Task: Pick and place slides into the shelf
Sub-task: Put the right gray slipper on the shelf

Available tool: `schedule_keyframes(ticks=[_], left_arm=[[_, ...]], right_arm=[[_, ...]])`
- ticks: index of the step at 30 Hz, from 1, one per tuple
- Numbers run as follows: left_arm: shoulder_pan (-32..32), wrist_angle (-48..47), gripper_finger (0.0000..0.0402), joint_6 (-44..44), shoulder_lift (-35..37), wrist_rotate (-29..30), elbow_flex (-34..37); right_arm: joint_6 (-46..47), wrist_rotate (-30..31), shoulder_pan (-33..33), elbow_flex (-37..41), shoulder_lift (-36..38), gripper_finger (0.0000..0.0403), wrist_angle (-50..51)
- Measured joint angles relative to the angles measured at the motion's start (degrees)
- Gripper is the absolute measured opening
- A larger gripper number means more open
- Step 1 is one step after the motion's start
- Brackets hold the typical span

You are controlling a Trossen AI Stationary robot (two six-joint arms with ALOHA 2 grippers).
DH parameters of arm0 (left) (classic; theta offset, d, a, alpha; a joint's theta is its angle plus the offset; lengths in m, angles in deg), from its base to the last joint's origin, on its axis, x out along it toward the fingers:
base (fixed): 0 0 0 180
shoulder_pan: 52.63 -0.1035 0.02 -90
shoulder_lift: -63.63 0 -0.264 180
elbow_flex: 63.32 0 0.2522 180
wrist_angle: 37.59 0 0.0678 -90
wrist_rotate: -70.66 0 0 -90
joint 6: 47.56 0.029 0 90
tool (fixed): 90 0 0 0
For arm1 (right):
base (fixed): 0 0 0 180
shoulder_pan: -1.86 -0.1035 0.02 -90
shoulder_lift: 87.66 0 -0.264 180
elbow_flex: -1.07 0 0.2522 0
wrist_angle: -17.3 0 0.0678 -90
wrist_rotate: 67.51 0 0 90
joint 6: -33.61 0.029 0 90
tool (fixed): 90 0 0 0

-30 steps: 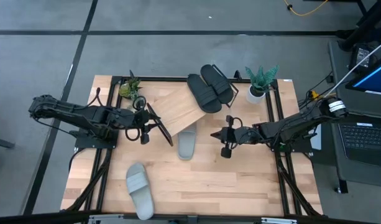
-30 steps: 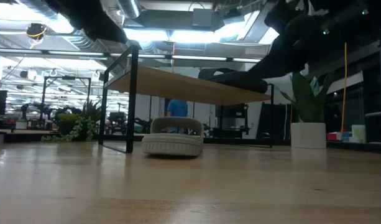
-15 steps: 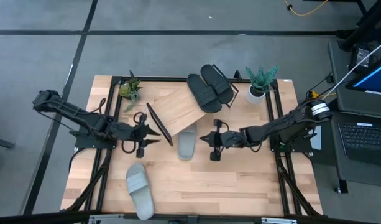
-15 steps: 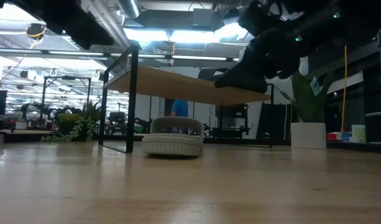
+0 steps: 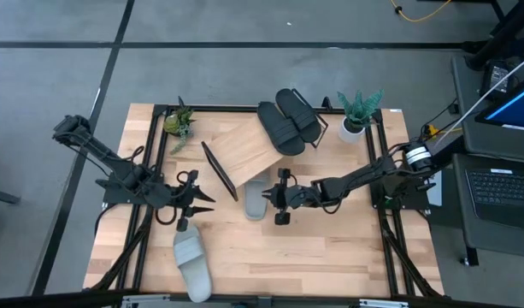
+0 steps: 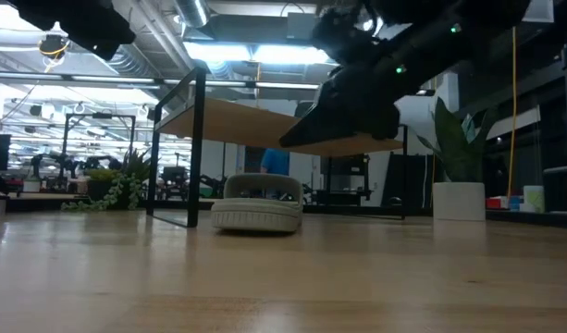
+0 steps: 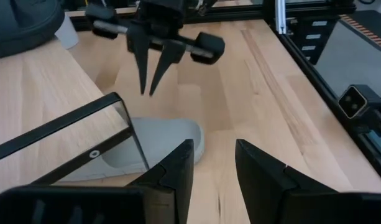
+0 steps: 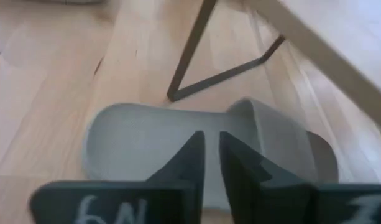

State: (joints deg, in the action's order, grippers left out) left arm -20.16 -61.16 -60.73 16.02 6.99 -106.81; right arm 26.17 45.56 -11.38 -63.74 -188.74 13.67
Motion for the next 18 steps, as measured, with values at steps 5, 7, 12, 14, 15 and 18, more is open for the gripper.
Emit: schedule_keyframes(ticks=[5,7,12,14,15,18], left_arm=[[1.4,0.0,0.0110,0.1,0.0,0.0,0.0],[1.7,-0.2,0.0110,0.1,0.0,0.1,0.0],[1.8,-0.4,0.0110,0.2,0.0,0.0,0.0],[1.8,-0.6,0.0110,0.2,0.0,0.0,0.0],[1.8,-0.5,0.0110,0.2,0.0,0.0,0.0],[1.8,-0.5,0.0110,0.2,0.0,0.0,0.0]], right_arm=[[-0.5,-0.9,-0.1,-3.6,-2.7,0.0099,1.6],[-0.2,-2.5,-0.7,-4.6,-2.8,0.0114,4.6],[3.6,-5.2,-2.8,-6.5,-2.8,0.0136,5.2],[3.9,-5.1,-3.7,-7.0,-3.5,0.0142,5.2],[3.8,-5.2,-4.2,-7.2,-3.9,0.0144,5.2],[2.5,-5.0,-5.1,-8.8,-6.2,0.0151,5.4]])
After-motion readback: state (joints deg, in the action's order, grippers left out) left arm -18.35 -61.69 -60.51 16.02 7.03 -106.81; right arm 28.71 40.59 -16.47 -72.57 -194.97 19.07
